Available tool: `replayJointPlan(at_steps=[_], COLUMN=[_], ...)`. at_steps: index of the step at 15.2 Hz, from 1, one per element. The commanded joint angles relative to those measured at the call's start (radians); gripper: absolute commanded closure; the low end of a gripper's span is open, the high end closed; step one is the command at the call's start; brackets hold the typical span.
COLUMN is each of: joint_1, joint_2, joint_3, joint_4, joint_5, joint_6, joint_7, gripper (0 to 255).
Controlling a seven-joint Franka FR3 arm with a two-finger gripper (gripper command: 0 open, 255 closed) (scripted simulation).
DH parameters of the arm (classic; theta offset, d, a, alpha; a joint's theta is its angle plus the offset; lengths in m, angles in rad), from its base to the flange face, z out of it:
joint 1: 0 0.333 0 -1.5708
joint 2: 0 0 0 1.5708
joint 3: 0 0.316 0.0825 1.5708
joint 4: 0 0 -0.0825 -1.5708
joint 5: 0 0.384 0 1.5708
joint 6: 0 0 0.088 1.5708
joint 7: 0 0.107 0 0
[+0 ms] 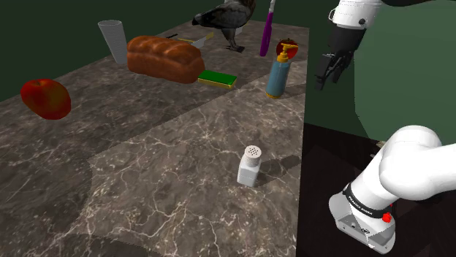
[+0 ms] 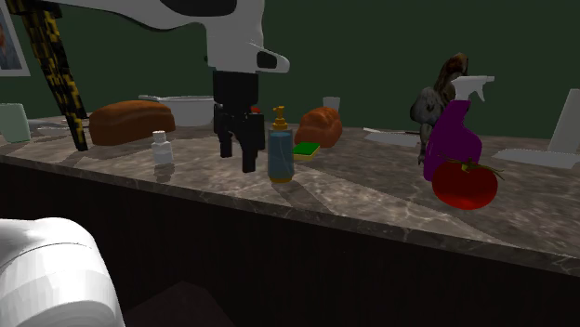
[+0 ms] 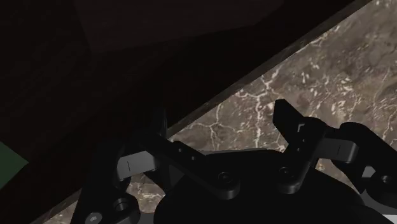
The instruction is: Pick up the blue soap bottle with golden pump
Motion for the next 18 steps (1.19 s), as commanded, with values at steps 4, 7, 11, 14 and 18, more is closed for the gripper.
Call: replayJointPlan(at_steps=[4, 7, 11, 14, 18], joint_1=[0.001, 0.000, -0.004, -0.005, -0.005], joint_2=[0.114, 0.226, 0.379, 0.500, 0.586], joint_3=[0.027, 0.053, 0.084, 0.106, 0.121], joint_4=[0.126, 0.261, 0.460, 0.627, 0.742], joint_5=[0.004, 0.002, -0.009, -0.024, -0.038], joint_6=[-0.012, -0.035, -0.083, -0.133, -0.164], joint_7=[0.039, 0.078, 0.131, 0.171, 0.200], gripper=[0, 0, 0, 0, 0])
